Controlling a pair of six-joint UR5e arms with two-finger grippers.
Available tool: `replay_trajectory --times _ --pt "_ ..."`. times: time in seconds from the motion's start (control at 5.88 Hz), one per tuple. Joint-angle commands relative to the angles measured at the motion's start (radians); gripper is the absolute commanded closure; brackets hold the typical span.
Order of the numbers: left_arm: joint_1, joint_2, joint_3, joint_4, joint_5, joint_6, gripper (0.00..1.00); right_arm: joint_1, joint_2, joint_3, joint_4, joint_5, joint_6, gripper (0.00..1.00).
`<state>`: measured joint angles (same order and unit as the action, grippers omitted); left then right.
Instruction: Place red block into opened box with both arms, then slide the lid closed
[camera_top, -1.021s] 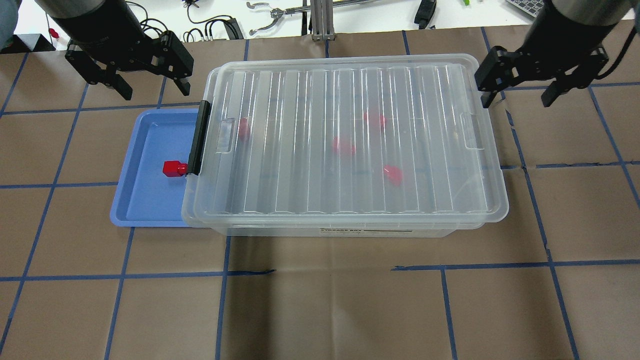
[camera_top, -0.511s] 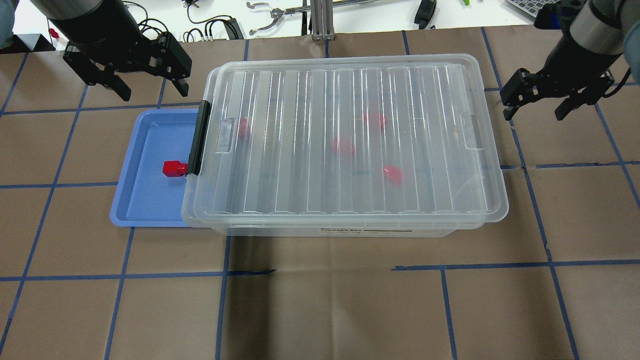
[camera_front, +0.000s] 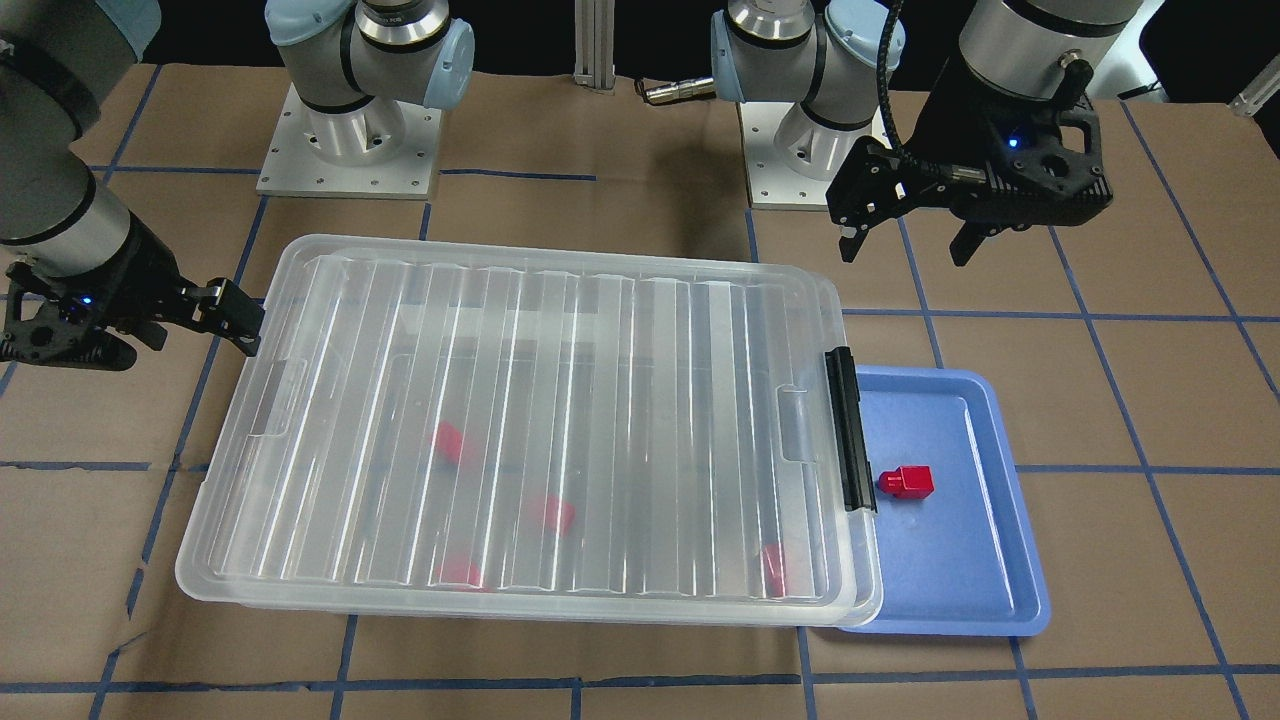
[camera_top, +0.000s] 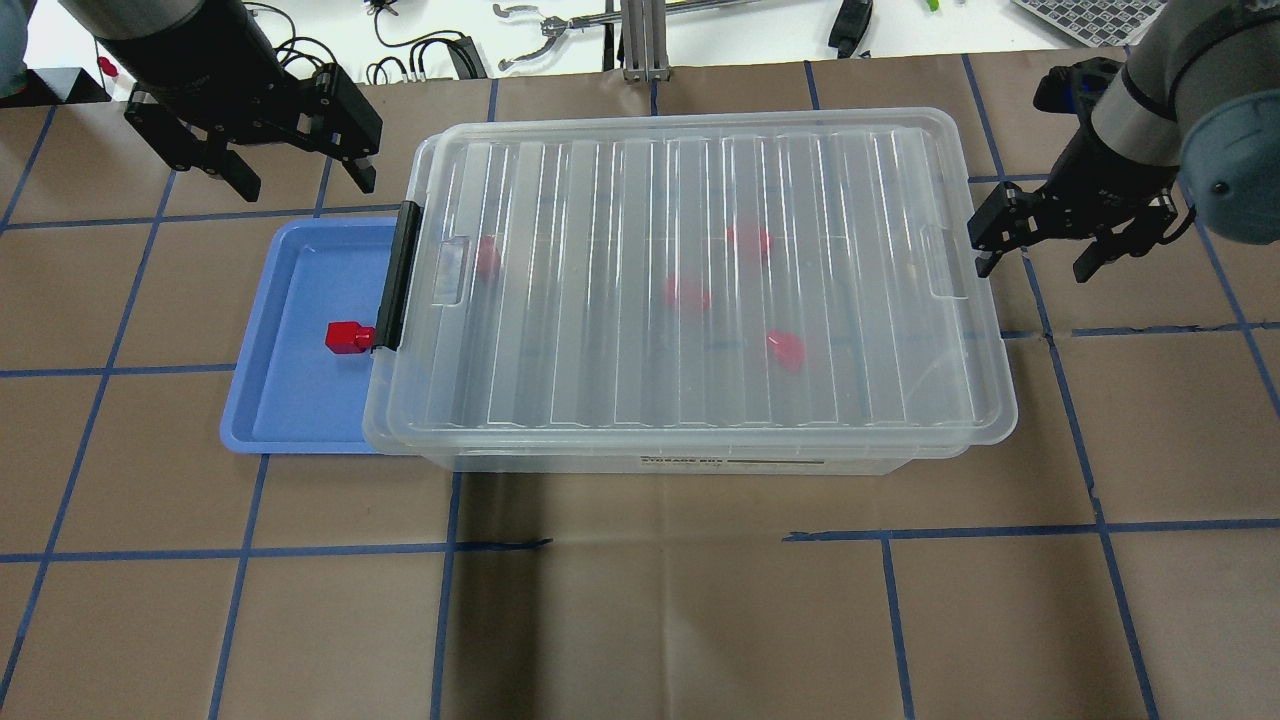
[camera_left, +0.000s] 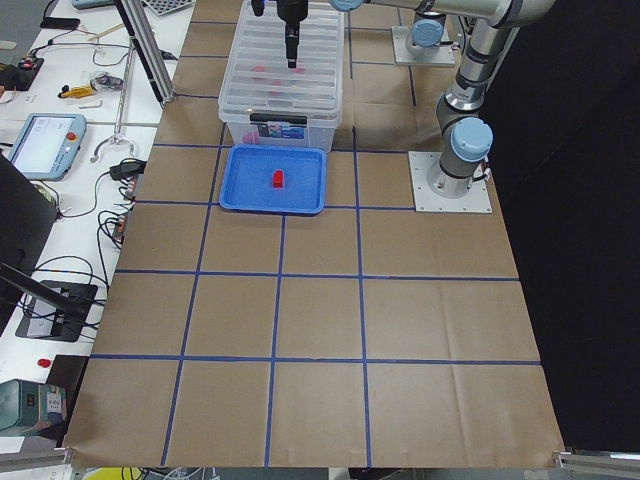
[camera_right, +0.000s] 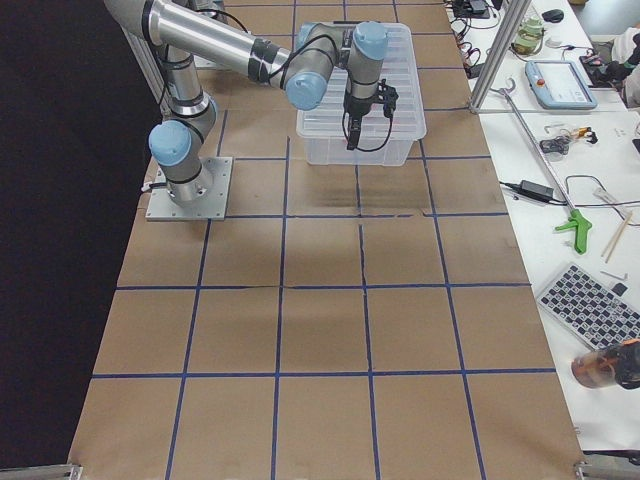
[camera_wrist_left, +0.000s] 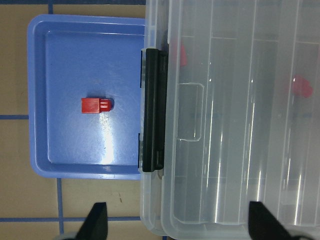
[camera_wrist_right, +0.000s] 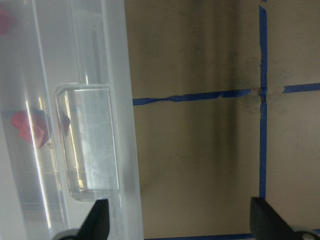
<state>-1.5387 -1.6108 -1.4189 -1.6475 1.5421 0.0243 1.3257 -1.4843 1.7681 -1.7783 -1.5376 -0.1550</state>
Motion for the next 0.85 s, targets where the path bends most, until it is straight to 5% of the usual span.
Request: replay_trajectory --times 0.0,0.68 --pt "0.0 0.002 -0.002 0.0 0.001 0.0 0.02 0.004 0.006 0.033 -0.03 0.002 0.017 0.0" --pt "0.0 0.005 -0.002 0.0 0.001 0.002 0.02 0.004 0.033 0.05 -0.119 -0.012 -0.015 0.0"
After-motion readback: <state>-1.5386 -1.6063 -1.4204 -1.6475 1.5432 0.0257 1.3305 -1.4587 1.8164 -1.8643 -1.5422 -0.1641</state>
